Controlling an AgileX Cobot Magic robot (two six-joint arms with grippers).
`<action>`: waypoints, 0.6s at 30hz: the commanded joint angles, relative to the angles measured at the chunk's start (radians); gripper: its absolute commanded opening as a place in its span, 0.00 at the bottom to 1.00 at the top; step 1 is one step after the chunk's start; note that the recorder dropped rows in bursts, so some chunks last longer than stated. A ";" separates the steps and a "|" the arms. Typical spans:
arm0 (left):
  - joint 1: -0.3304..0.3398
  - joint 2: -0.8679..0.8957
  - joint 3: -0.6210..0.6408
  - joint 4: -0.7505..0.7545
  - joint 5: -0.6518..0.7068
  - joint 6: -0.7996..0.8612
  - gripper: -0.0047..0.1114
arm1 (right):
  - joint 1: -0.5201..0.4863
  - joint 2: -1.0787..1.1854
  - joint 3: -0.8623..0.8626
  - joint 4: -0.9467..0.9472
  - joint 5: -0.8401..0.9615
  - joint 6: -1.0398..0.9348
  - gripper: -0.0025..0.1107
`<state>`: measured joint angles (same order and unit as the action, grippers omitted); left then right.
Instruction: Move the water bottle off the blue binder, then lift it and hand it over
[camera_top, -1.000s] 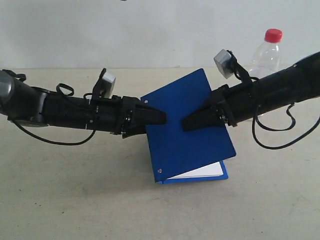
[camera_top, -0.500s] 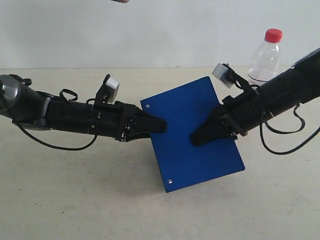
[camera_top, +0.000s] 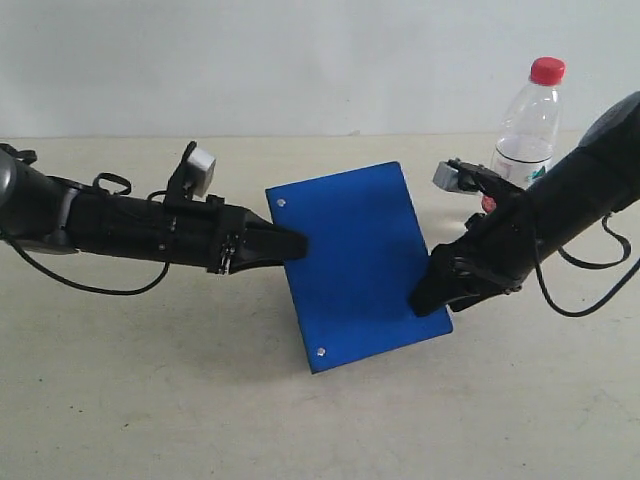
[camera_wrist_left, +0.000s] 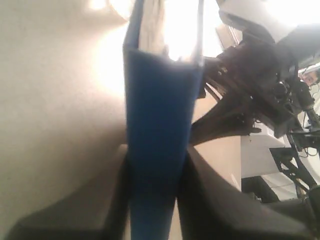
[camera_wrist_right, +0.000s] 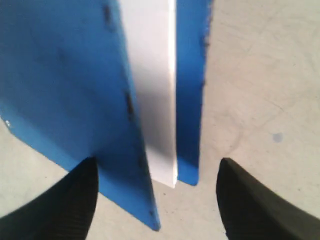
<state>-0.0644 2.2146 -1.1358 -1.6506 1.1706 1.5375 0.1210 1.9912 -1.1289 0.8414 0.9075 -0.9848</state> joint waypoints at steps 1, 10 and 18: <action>-0.018 -0.008 -0.005 0.054 0.050 0.003 0.08 | -0.001 0.021 0.001 0.012 -0.122 0.037 0.55; -0.029 -0.008 -0.005 0.006 0.050 -0.004 0.33 | 0.002 0.079 0.001 0.384 -0.044 -0.174 0.52; -0.047 -0.008 -0.005 -0.094 0.050 0.026 0.60 | 0.022 0.079 0.001 0.439 -0.018 -0.218 0.02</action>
<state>-0.0812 2.2146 -1.1358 -1.7362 1.1523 1.5377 0.1288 2.0730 -1.1272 1.2212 0.8777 -1.1943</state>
